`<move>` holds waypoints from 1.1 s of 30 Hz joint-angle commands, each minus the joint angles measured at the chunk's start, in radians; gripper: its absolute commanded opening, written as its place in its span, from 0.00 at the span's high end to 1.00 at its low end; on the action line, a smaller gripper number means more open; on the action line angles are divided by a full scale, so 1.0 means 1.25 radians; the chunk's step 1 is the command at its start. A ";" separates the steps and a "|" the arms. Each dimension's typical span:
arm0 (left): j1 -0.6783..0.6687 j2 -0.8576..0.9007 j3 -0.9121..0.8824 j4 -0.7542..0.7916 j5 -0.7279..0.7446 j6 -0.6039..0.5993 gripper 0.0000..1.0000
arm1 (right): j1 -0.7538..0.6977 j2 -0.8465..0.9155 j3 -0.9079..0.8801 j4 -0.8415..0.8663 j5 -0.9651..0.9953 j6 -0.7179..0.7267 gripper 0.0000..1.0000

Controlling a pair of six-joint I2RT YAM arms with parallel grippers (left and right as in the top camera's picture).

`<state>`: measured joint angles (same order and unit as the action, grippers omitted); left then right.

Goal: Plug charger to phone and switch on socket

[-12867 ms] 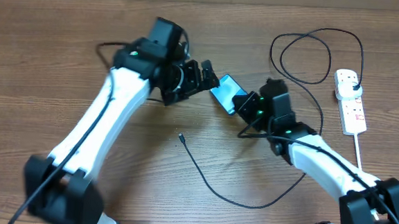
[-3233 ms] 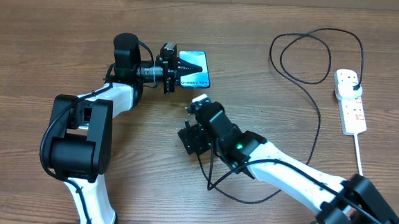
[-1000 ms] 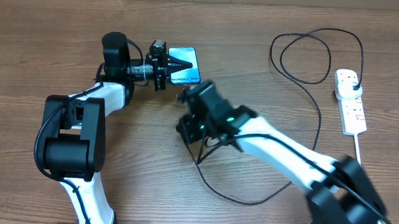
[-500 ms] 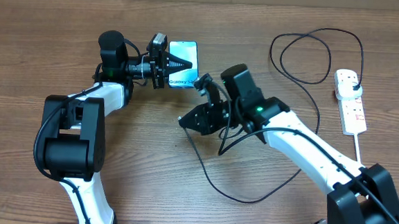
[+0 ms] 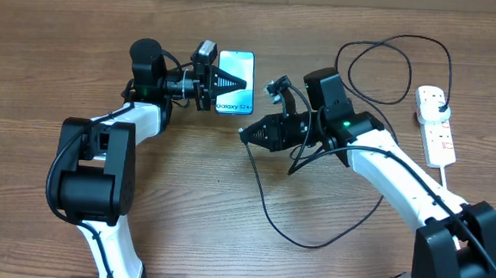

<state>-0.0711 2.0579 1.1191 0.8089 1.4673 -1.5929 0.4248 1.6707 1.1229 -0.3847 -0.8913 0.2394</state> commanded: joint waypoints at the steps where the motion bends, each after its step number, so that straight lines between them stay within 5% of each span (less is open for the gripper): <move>1: -0.002 -0.004 0.019 0.009 0.020 0.024 0.95 | -0.007 -0.006 -0.004 0.013 -0.046 0.019 0.96; 33: -0.033 -0.004 0.018 0.009 -0.050 0.020 0.95 | -0.026 -0.006 -0.004 0.104 -0.001 0.186 0.96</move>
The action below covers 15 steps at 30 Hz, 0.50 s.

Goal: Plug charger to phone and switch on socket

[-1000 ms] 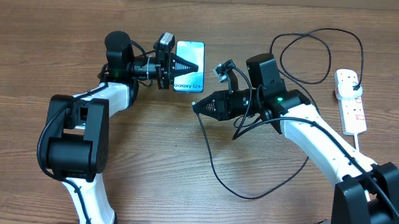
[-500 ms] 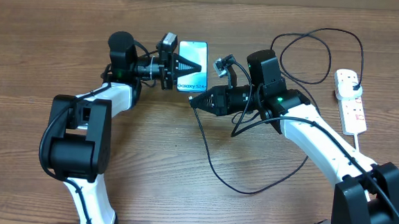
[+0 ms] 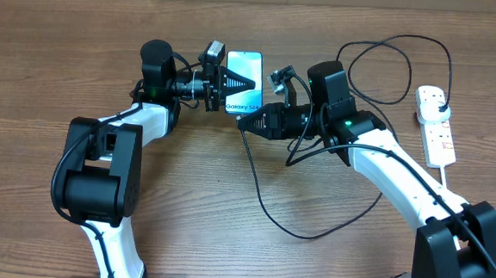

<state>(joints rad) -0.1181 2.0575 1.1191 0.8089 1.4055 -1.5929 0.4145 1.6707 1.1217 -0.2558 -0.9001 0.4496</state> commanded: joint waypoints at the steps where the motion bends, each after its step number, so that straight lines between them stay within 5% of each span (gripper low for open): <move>1: 0.009 -0.004 0.017 0.009 0.002 0.021 0.95 | -0.026 -0.006 -0.003 -0.005 0.000 0.018 0.96; 10: 0.029 -0.018 -0.076 0.152 -0.017 0.000 0.95 | -0.062 -0.006 -0.003 -0.042 -0.066 -0.007 0.96; 15: 0.050 -0.021 -0.199 0.360 -0.093 -0.102 0.96 | -0.063 -0.006 -0.003 -0.051 -0.093 -0.010 0.96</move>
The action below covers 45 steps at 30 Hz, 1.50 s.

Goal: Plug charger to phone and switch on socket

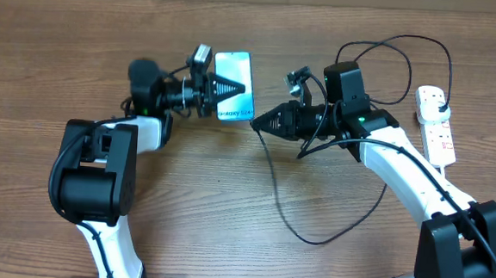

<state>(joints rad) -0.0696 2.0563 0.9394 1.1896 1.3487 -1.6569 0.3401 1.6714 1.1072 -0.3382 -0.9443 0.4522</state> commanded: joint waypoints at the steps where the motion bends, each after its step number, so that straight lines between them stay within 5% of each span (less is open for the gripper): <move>1: 0.014 -0.020 -0.069 0.095 -0.059 -0.079 0.96 | -0.002 -0.006 0.008 0.014 -0.061 -0.012 0.96; 8: 0.020 -0.020 -0.085 0.254 -0.118 -0.249 0.95 | 0.016 -0.006 -0.008 0.022 -0.078 -0.012 0.96; 28: 0.019 -0.020 -0.085 0.252 -0.163 -0.224 0.96 | 0.031 -0.006 -0.057 0.120 -0.121 -0.010 0.96; 40: 0.020 -0.020 -0.085 0.252 -0.163 -0.212 0.95 | 0.102 -0.006 -0.058 -0.074 0.392 -0.079 0.96; 43: 0.020 -0.020 -0.085 0.252 -0.156 -0.212 0.96 | 0.133 -0.006 -0.058 -0.082 0.483 -0.078 0.56; 45: 0.020 -0.020 -0.085 0.252 -0.154 -0.212 0.96 | 0.145 -0.006 -0.058 -0.083 0.514 -0.079 0.42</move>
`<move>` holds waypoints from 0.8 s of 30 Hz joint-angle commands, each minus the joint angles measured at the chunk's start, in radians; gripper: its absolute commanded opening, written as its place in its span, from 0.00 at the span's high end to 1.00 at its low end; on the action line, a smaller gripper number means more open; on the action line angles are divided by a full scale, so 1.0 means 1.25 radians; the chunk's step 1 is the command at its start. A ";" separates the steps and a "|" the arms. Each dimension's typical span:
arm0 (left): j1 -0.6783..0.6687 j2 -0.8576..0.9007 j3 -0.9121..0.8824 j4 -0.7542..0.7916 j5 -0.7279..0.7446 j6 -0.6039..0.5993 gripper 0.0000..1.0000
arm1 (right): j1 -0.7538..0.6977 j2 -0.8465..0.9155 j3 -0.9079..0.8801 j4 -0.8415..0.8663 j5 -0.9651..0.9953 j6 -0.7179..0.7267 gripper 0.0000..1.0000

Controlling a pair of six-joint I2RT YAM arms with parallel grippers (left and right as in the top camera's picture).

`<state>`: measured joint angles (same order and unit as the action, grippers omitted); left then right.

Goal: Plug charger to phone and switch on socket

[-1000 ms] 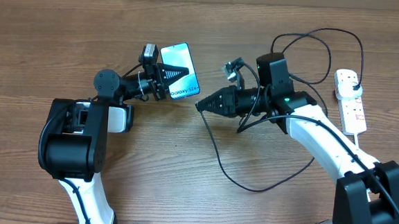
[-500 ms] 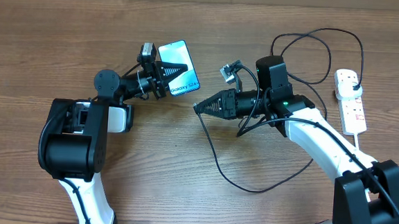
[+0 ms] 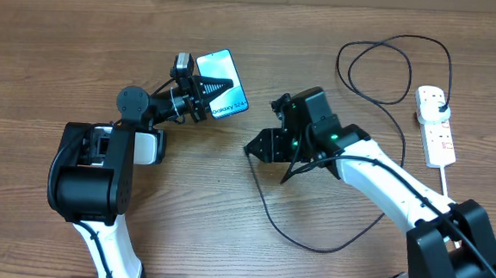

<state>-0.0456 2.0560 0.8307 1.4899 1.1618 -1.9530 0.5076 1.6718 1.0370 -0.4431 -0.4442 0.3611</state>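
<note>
The phone (image 3: 220, 71), screen lit, lies tilted on the wooden table at the back left of centre. My left gripper (image 3: 214, 89) reaches in from the left and is shut on the phone's lower edge. To the right and nearer the front, my right gripper (image 3: 251, 148) is shut on the plug end of the black charger cable (image 3: 271, 218). Its tip points left and stands clearly apart from the phone. The white socket strip (image 3: 438, 133) lies at the far right with the charger's plug (image 3: 435, 100) in it. Its switch is too small to read.
The black cable runs in a long loop across the front of the table (image 3: 37, 195) and curls in a coil (image 3: 382, 70) behind my right arm. A pale wall borders the table's back edge.
The phone has shifted left and turned, its top now leaning to the left. My right gripper with the cable end has moved left and toward the front, lower than the phone.
My left gripper held the phone upright while my right gripper held the cable end below and to its right. Then the cable tip stood close to the phone's bottom edge. Then the two were apart again, and now the phone is tilted with the cable end further off.
</note>
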 commanded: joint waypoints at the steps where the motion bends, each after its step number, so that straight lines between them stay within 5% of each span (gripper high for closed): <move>1: 0.000 -0.020 0.002 0.012 -0.003 0.025 0.96 | 0.015 -0.007 -0.002 0.001 0.126 -0.006 0.30; 5: 0.001 -0.020 0.002 0.012 -0.001 0.025 0.96 | 0.016 -0.007 -0.002 0.001 0.132 -0.006 0.23; 11: 0.027 -0.020 0.002 0.011 0.002 0.031 0.95 | 0.035 -0.008 0.004 -0.015 0.161 -0.034 0.25; 24: 0.080 -0.020 0.002 0.012 0.034 0.031 0.96 | 0.286 0.050 0.004 -0.003 0.547 -0.168 0.34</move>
<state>0.0540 2.0560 0.8307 1.4895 1.1824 -1.9377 0.8429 1.6855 1.0370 -0.4526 0.0887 0.1997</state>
